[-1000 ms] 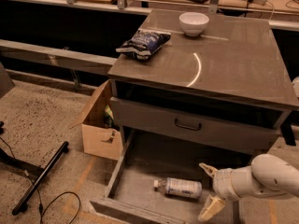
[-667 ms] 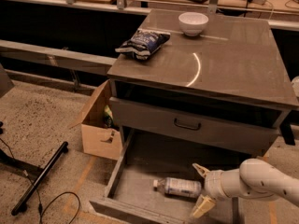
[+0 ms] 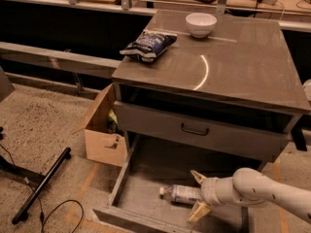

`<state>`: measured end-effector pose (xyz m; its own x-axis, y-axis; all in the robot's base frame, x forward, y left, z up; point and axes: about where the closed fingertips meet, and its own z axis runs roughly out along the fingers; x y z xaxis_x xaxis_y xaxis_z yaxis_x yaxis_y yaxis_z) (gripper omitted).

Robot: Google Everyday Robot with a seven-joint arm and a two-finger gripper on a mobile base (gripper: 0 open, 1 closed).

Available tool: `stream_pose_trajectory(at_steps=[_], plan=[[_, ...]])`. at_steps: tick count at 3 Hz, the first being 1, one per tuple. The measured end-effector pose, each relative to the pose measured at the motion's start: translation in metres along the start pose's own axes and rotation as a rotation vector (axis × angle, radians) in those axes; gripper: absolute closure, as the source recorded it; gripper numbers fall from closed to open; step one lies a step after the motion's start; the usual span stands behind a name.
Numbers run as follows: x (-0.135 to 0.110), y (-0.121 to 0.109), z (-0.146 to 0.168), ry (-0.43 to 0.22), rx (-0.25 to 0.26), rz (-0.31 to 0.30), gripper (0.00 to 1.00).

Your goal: Pick blue plastic bottle from middle drawer and place on counter

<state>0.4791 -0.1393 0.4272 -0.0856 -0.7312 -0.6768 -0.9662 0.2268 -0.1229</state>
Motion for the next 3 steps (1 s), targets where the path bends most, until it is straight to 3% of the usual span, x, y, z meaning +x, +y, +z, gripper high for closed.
stream_pose_trajectory(at_steps=[1,2,3], plan=[[0.004,-0.010,0.021,0.000,0.012,-0.010,0.00],[0.013,-0.018,0.033,0.017,0.021,-0.014,0.16],[0.023,-0.022,0.034,0.036,0.020,-0.018,0.40]])
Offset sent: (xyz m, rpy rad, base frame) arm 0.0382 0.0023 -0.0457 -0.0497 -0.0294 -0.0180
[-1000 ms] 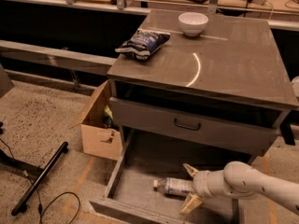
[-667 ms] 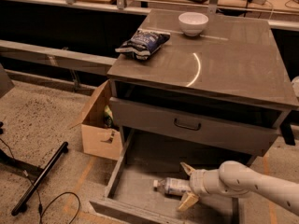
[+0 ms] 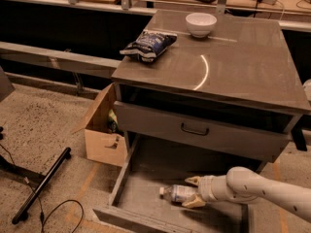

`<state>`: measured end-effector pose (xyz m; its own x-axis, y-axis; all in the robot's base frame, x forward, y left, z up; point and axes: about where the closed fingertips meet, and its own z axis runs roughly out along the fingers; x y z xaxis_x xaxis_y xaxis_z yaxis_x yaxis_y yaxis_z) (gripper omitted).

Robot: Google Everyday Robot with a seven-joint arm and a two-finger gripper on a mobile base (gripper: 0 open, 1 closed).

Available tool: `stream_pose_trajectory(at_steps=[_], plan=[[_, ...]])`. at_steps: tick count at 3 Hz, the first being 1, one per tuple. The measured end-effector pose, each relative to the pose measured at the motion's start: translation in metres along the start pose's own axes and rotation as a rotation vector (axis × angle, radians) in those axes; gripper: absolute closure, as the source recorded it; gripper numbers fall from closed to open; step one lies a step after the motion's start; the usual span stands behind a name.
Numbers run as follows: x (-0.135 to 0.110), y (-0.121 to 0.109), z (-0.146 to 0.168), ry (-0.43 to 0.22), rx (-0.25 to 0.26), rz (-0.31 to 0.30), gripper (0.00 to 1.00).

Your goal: Pick blue plastic bottle from middle drawer and place on counter

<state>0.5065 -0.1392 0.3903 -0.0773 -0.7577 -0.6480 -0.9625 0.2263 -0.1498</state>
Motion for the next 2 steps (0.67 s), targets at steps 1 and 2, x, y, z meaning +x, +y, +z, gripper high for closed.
stream_pose_trajectory(at_steps=[1,2], plan=[[-0.002,-0.001,-0.005,0.013,-0.010,-0.023,0.65],[-0.010,-0.003,-0.028,0.006,-0.023,-0.031,0.87]])
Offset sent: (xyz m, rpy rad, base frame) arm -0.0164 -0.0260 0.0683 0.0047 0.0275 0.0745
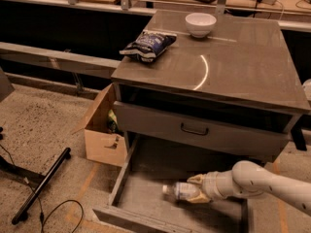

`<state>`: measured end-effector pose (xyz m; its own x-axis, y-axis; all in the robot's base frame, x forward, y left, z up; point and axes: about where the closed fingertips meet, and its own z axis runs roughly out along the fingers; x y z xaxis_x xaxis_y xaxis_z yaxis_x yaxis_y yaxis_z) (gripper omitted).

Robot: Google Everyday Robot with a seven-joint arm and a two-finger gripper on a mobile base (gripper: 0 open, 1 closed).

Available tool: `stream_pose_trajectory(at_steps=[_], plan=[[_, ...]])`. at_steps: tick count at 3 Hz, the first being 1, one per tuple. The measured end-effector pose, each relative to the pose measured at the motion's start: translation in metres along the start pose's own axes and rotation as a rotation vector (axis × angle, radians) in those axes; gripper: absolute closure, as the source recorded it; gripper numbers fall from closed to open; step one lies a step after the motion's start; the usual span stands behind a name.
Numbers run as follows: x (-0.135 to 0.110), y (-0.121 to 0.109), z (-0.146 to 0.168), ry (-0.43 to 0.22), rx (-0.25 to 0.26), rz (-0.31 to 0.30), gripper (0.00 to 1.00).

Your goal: Pick blue plastic bottle from middle drawer and place on counter

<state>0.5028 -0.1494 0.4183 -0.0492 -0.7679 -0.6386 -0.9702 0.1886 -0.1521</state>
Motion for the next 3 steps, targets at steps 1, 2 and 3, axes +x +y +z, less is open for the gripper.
stream_pose_trajectory(at_steps=[1,2,3], plan=[[-0.007,0.002,-0.038,0.006,-0.037,0.004,1.00],[-0.015,0.008,-0.085,0.002,-0.068,0.006,1.00],[-0.032,0.006,-0.145,-0.023,-0.060,0.009,1.00]])
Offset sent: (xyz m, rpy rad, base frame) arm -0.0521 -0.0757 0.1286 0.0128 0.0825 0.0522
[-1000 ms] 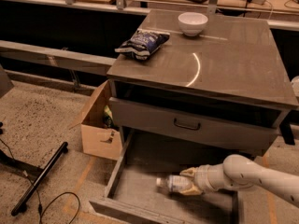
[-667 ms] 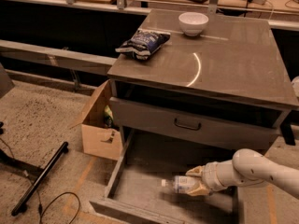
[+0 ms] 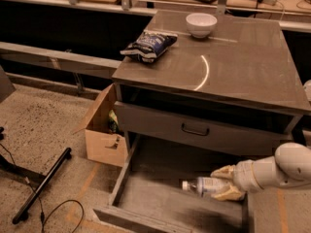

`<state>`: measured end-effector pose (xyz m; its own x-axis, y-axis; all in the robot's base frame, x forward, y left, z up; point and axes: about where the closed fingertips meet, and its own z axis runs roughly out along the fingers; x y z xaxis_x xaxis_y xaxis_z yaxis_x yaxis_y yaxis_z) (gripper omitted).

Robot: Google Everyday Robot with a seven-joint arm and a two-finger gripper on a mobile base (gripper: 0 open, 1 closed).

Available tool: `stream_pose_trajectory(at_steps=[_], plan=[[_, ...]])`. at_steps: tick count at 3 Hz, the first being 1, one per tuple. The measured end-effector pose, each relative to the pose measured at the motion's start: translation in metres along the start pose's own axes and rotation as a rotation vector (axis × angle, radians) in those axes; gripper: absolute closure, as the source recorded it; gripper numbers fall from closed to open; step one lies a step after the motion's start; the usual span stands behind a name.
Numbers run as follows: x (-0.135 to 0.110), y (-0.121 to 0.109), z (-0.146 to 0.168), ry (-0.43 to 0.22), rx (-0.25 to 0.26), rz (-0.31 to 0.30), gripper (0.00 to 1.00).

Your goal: Pick blue plastic bottle from middle drawer and place on counter

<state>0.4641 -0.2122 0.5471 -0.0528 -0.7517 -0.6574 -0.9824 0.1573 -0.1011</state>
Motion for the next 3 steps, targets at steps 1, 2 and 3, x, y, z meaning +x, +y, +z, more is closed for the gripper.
stream_pose_trajectory(at_steps=[1,2,3], plan=[[-0.024,0.000,-0.060,-0.031,0.027,0.004,1.00],[-0.061,-0.003,-0.115,-0.119,0.020,-0.002,1.00],[-0.060,-0.004,-0.115,-0.118,0.022,-0.002,1.00]])
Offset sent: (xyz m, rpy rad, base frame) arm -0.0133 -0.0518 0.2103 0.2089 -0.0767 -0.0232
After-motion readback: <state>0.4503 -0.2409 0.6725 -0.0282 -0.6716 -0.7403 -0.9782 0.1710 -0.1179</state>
